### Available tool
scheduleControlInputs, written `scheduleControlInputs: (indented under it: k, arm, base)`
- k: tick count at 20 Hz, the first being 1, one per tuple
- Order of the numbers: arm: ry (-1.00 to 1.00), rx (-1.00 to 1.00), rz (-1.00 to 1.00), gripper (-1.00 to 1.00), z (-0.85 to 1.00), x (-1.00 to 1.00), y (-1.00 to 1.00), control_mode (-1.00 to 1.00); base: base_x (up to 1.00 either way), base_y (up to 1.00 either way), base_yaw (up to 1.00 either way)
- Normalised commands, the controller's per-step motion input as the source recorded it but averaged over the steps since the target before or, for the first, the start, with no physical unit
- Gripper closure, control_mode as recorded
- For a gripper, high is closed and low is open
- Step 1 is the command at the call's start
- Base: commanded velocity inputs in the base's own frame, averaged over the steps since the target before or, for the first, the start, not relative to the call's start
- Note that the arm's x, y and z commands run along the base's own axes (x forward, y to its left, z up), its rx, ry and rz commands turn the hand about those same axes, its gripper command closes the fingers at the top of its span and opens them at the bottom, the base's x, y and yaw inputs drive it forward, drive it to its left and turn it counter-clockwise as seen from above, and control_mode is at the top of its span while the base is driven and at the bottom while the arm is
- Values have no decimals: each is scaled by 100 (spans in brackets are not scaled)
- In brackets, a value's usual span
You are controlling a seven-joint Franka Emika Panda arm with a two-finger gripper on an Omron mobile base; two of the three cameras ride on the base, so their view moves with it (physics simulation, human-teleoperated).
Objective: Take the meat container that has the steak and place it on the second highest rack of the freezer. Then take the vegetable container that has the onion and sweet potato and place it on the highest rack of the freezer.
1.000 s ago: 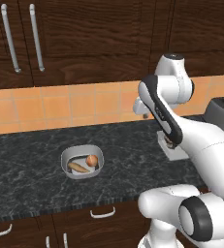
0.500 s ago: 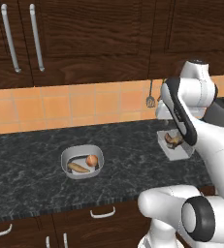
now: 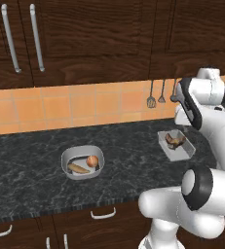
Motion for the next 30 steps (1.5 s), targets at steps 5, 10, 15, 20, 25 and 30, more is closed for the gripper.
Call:
scheduleControlInputs:
  k: [5,10,15,20,25,30]
  arm:
    - [10,0,-20,-100,-62,22,-39,-100]
    - [4,0,-22,-100,-64,28,-19,-100]
    - [4,-2,-35,-100,-48,15,-3,-100]
    - [6,-9,-24,-100,-36,6,-1,-100]
    - [9,-8,-22,-100,-29,24,0,-100]
    - [-3,-1,-10,-100,-12,25,0,-100]
  base:
    - [0,0,0]
    - [0,0,0]
    - [0,0,0]
    - [0,0,0]
    - [0,0,0]
    - [0,0,0]
